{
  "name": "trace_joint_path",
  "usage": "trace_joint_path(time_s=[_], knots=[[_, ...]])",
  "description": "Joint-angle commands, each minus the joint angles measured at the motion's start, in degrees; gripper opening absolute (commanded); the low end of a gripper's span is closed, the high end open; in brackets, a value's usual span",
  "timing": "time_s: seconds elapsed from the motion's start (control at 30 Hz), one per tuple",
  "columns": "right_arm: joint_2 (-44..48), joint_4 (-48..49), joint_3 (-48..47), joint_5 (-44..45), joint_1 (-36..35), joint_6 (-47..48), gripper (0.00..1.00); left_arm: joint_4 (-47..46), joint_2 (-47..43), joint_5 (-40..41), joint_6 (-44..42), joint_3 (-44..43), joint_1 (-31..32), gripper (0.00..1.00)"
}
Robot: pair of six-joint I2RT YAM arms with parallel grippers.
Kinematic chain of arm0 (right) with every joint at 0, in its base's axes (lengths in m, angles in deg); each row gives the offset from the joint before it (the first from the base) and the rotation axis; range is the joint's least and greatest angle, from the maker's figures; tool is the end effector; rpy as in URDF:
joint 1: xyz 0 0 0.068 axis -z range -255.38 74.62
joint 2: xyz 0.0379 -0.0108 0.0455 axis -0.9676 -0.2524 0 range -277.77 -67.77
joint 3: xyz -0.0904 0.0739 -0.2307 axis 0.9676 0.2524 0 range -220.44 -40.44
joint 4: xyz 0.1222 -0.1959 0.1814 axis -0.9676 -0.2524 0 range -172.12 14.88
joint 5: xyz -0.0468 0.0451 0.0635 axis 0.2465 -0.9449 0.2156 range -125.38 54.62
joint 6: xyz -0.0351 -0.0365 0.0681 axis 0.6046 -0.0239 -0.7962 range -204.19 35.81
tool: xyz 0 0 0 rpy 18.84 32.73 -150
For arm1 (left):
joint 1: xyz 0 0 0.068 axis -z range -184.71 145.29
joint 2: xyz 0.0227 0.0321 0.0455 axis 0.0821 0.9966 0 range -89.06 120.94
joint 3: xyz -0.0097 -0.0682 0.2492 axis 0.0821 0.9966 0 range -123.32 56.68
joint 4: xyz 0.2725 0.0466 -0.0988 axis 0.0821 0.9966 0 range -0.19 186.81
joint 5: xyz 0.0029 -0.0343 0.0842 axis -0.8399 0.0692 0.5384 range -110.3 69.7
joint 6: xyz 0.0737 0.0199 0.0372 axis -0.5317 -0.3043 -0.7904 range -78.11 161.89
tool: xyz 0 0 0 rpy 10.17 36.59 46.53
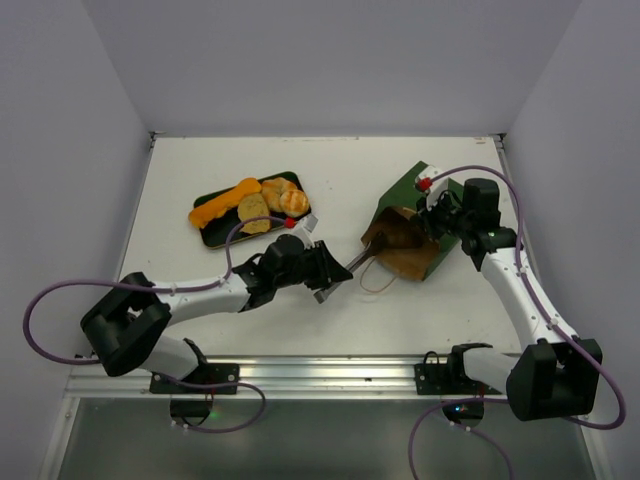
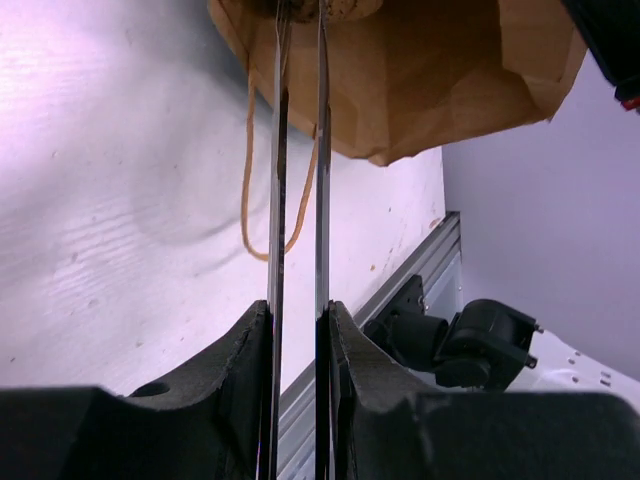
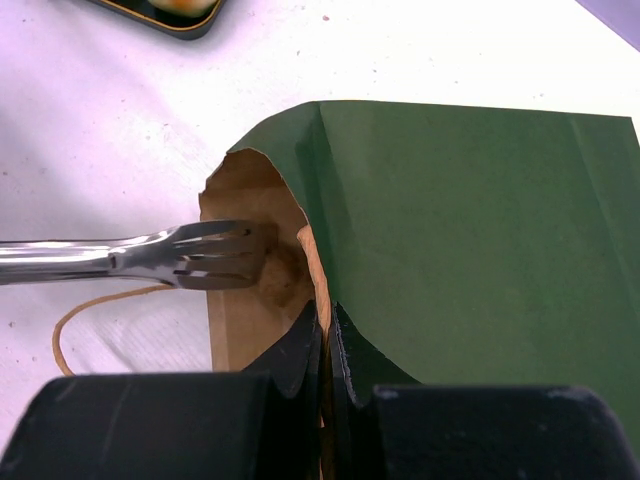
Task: Take the fake bread out of the paper bag
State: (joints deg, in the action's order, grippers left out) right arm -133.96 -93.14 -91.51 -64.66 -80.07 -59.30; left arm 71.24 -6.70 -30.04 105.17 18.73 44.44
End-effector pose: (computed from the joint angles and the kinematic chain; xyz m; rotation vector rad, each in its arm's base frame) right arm 0.3168 0.0626 0.2506 -0.8093 1.9217 0.3350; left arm 0.2265 -0.2814 0.1438 -0.1623 2.3150 -1.3172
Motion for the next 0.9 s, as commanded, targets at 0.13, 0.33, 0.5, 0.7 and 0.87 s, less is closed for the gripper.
trace_joint_path(time_s=[0.13,0.33,0.5,0.7,0.87], knots=[[1.51,2.73,0.62,0.71,0.47,-1.15,0.00,0.37,-8.17,1.30,-2.55,4.64,-0.37,0.00],[1.59,3.43,1.06,0.63,0.56,-1.42,0.00,1.43,-14.24,1.04,-1.33,7.45,-0.37,0.00],[1.68,3.52,1.15,0.71,0.56,-1.51,0.00,2.22,-18.64,1.12,-0.18,10.00,-0.37,0.00],[1.77,3.52,1.15,0.80,0.64,-1.51,0.00,5.12,-21.72,-0.98,-1.85,10.01,-0.37,0.00],[1.86,3.69,1.06,1.06,0.64,-1.59,0.00,12.84,-29.09,-1.86,-5.44,9.04,-0.45,0.00]])
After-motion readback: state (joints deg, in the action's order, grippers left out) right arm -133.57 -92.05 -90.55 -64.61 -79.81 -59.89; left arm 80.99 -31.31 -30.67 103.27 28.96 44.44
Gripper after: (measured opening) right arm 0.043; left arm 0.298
